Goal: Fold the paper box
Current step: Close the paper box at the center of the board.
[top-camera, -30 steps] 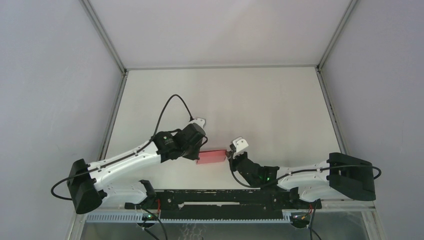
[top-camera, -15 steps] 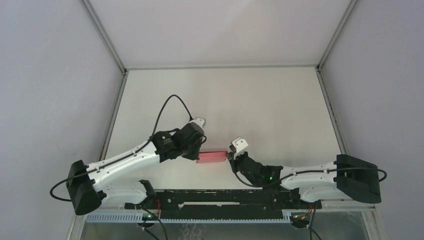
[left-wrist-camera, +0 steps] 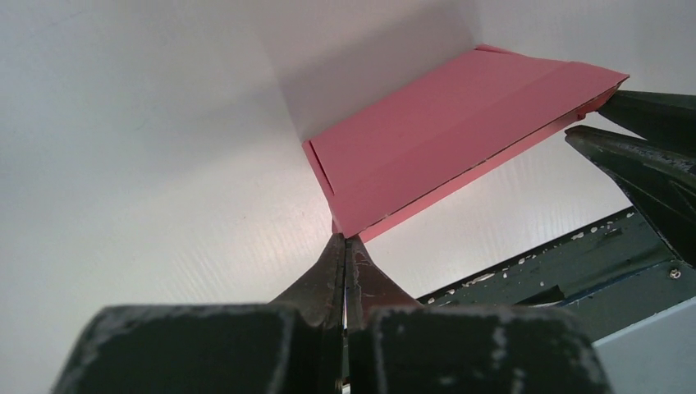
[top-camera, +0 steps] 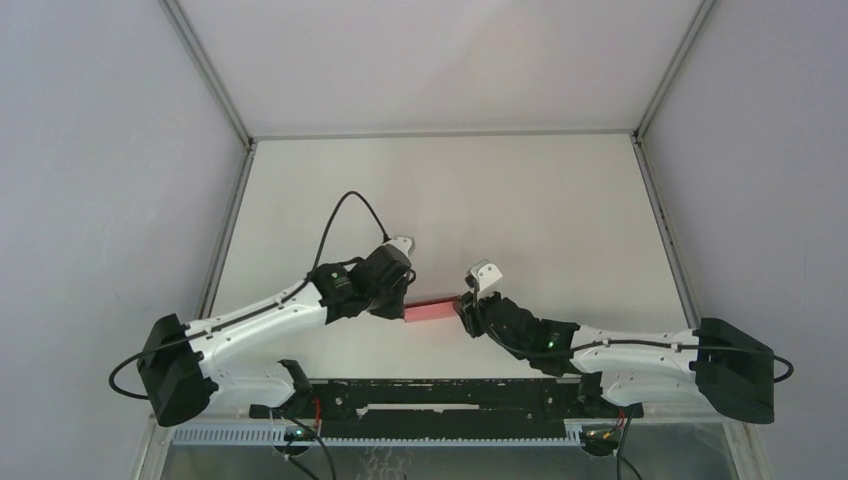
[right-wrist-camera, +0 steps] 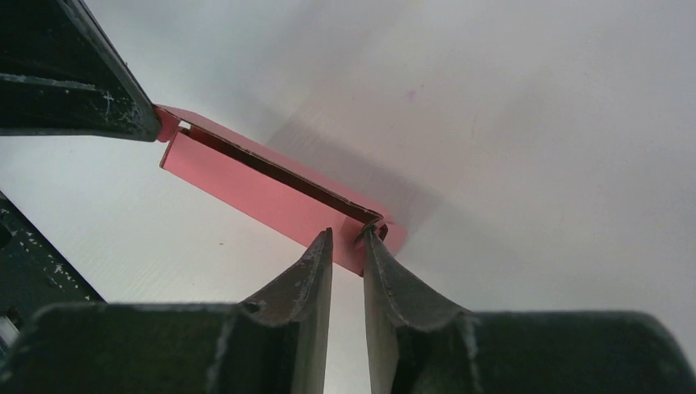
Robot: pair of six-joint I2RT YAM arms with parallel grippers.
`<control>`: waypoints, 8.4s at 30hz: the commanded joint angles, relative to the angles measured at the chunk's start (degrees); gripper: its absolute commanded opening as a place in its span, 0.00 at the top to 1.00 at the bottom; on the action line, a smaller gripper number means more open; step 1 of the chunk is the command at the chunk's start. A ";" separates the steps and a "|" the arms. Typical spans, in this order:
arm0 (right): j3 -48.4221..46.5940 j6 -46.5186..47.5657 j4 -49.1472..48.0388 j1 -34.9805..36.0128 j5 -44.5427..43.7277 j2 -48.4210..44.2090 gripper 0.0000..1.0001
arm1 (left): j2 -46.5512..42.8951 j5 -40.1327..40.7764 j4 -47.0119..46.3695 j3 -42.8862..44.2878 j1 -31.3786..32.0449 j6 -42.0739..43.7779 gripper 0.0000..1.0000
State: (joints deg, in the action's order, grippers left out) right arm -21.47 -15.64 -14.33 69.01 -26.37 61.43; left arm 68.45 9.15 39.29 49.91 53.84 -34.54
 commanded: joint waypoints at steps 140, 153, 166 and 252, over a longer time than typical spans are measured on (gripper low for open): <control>-18.16 -8.03 10.17 -9.16 13.78 18.70 0.79 | 11.00 -10.34 -5.16 12.19 -4.01 0.66 1.00; -18.16 -8.68 10.32 -9.07 13.63 19.25 0.80 | 11.84 -9.33 -5.59 12.40 -4.00 -0.85 1.00; -18.16 -9.92 10.71 -8.94 12.85 19.70 0.80 | 12.50 -7.54 -5.67 13.08 -4.01 -1.99 1.00; -18.16 -10.89 9.93 -9.69 13.54 21.19 0.81 | 12.04 -6.61 -0.75 9.43 -1.90 -0.94 1.00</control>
State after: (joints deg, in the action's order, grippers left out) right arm -39.11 -25.34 -7.92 59.35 -14.39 81.21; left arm 82.28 3.90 38.35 60.42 51.37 -36.45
